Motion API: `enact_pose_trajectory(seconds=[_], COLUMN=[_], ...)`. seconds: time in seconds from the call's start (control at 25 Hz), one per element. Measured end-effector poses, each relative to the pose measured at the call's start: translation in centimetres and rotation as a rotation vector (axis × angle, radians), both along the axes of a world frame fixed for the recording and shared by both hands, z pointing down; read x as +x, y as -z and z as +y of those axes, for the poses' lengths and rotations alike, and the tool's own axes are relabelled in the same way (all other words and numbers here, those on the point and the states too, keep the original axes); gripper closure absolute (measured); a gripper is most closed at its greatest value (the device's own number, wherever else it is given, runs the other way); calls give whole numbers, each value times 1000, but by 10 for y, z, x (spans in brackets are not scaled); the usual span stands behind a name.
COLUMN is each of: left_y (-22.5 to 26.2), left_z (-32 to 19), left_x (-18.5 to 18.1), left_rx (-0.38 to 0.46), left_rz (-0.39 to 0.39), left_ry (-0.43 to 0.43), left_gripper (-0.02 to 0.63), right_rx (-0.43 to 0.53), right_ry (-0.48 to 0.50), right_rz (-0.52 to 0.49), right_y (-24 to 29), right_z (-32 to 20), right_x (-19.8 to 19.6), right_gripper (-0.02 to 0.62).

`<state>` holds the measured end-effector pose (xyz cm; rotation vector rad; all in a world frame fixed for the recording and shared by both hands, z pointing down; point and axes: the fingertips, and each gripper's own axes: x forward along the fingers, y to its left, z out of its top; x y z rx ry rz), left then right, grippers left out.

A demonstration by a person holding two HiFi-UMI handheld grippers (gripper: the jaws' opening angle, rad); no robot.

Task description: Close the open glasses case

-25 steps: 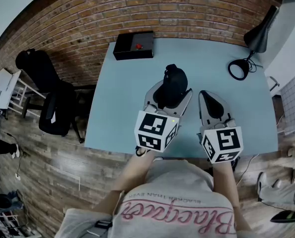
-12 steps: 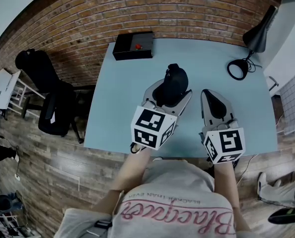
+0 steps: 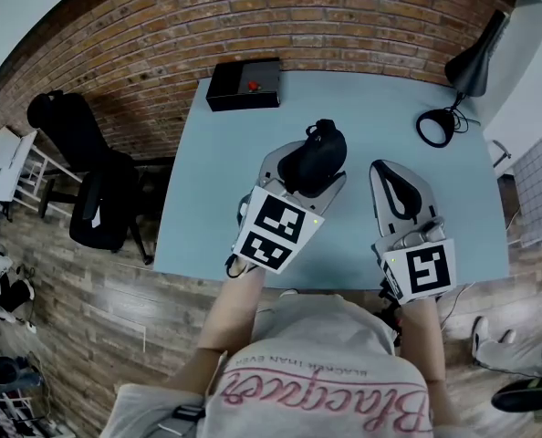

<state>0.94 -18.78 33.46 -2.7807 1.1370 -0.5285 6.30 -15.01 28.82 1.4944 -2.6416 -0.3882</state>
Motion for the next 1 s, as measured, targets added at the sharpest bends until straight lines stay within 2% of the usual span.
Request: enact_pose_trajectory(seconds=[0.12,0.24,0.32,0.44,0.56,0.68,1.0], left_y=[-5,-12,-14,-18,-26,-34,-50], left_z=[7,10,10,11,14,19,28], left_x=[4,1,-2,-3,-1,1,-2], left_rx=[-18,-28,-29,-18,-8,-17,-23], left_rz=[-53,-127,-166,-249,-373,-463,-618], left_ry=[-82,-112,-112,-125,-164,-225,-310], left_gripper=[304,304,304,304,304,304,304], right_rx=[31,60,85,80,85,104,43], right_ry=[63,111,145,190,200,210,274], right_rz=[-13,30,90,250,343,402,455], right_y=[14,20,22,12,3,0,-16], right_z=[6,11,15,20,22,20,17], right_x=[-15,-25,-34,-46,-55,-61,-64], right_gripper=[574,572,565,497,497,497,497])
